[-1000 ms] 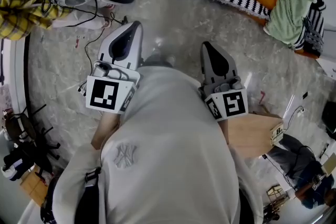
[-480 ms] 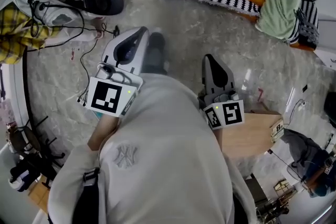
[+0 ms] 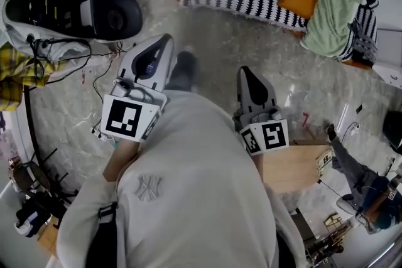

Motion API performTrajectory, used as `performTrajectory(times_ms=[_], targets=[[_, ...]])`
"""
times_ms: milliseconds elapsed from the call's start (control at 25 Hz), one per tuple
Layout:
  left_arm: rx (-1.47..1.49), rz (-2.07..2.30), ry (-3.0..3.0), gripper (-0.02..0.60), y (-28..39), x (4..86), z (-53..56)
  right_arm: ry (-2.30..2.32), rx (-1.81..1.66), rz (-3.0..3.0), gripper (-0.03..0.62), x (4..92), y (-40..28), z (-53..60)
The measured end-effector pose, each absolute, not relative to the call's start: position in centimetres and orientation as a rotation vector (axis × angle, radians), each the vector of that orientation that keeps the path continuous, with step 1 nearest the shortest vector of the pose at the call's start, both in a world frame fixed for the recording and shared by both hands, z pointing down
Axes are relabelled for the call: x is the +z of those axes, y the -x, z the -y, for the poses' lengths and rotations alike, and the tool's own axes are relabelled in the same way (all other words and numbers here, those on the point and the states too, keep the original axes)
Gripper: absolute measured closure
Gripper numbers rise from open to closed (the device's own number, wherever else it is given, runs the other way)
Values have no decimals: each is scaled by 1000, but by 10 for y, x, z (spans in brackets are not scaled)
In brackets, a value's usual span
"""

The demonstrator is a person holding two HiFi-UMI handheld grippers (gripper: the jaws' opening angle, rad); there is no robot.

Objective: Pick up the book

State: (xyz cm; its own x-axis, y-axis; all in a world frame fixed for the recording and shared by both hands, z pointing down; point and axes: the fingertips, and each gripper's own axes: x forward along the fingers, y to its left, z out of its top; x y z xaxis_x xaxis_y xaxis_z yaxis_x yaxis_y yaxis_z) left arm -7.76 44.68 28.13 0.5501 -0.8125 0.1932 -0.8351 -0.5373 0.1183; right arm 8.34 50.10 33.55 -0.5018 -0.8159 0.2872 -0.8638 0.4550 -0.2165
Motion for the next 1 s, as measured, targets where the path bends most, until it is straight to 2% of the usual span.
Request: performTrajectory(times_ms=[320,560,1000], targets=[[158,1352,-2637,580,84,270,-331,-1519,486,2550,576,325,-70,-387],[141,1325,-2660,580,113,279,-301,-1541,469,2549,576,333,-37,-356],[150,1297,-2610,580,114,295,-269,-1552,517,2487,576,346,-43,-329]])
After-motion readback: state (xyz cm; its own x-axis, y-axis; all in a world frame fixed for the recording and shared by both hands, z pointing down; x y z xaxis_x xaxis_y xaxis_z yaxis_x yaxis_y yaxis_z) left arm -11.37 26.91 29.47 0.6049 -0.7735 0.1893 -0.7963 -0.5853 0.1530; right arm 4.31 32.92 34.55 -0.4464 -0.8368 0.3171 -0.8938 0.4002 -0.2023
